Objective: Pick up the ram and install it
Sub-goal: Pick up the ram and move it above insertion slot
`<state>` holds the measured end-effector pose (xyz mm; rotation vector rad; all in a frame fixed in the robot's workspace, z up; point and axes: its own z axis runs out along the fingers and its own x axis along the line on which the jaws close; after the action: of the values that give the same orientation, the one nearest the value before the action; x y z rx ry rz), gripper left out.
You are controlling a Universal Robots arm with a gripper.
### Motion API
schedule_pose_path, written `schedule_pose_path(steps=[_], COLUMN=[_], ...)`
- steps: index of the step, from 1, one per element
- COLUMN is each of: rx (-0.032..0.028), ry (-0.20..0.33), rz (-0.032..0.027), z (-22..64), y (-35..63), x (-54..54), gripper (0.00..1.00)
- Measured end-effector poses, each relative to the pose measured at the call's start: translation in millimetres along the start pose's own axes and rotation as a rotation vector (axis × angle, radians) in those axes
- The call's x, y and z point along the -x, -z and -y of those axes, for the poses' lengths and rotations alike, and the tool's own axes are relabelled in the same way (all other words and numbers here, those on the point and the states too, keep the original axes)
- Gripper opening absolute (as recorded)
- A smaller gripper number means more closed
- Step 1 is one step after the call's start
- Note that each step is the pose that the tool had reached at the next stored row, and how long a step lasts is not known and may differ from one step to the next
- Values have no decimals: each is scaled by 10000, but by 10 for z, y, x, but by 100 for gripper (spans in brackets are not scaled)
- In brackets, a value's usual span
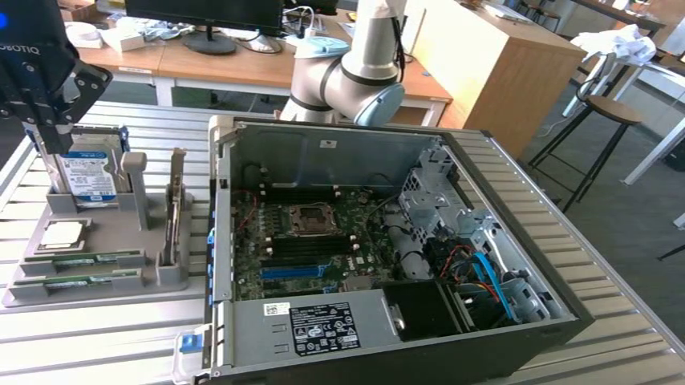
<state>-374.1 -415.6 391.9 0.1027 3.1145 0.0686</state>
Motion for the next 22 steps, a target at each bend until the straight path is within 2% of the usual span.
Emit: schedule_pose_path(steps=[11, 19, 22], rx=[-5, -57, -105], ry=[1292, 2273, 2632], rz=[-55, -97, -114], z=[0, 0, -4], y=[-5, -8, -10], x=[-1, -4, -8], gripper=[10, 10, 10])
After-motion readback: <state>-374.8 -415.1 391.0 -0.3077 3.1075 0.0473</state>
